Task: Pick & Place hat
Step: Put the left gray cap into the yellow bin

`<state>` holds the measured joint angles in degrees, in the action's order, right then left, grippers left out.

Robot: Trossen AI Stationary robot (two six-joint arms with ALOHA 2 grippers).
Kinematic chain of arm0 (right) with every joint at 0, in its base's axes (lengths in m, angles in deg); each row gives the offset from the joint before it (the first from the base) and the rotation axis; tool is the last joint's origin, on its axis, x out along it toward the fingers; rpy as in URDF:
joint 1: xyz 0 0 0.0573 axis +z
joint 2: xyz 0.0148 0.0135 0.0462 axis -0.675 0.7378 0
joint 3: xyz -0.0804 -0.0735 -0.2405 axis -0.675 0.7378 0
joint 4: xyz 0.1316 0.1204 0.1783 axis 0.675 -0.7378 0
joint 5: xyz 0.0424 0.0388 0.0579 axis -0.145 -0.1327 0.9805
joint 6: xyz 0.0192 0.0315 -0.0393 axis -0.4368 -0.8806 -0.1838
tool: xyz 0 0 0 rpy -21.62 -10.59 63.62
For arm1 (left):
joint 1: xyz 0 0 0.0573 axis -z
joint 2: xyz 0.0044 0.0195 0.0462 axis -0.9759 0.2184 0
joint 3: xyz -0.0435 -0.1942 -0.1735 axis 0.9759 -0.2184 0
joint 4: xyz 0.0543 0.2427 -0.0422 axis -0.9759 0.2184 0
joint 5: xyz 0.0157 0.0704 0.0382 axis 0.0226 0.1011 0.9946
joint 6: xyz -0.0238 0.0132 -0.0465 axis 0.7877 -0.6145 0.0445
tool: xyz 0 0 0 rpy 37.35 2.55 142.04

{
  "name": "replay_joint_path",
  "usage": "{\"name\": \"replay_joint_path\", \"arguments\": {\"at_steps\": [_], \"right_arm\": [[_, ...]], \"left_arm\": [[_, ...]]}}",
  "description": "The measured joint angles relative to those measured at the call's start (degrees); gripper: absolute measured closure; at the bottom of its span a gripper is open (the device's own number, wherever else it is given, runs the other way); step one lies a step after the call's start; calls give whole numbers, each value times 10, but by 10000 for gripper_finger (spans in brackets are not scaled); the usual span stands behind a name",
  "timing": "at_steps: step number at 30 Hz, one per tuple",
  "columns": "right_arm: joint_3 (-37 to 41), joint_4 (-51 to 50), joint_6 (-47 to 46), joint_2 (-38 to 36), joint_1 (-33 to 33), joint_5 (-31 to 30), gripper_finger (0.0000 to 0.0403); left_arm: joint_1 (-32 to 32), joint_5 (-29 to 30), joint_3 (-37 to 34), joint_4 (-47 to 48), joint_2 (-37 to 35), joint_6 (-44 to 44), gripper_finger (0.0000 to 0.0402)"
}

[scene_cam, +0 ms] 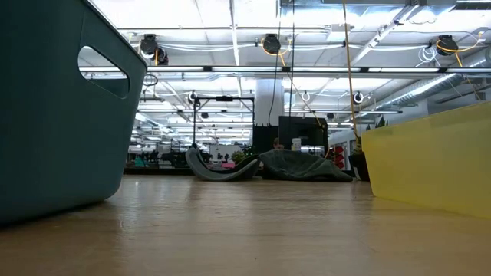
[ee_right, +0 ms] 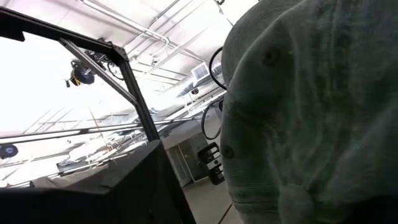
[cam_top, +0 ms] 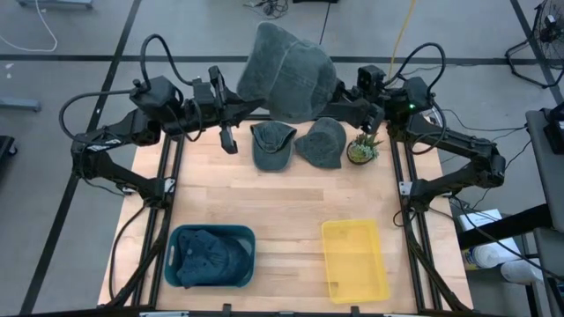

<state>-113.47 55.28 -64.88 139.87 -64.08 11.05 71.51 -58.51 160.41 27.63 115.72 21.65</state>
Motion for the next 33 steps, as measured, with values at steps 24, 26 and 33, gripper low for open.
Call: {"name": "replay_joint_path", "arguments": {"at_steps": [24,26,33], "right_arm": [[0,0,-40,-5,0,-1,396],[0,0,-45,-10,0,1,399],[0,-31,-58,-43,-23,39,400]], "left_arm": [[0,-18,0,-10,0,14,359],[0,-18,0,-10,0,32,335],[0,5,0,4,-1,105,261]]}}
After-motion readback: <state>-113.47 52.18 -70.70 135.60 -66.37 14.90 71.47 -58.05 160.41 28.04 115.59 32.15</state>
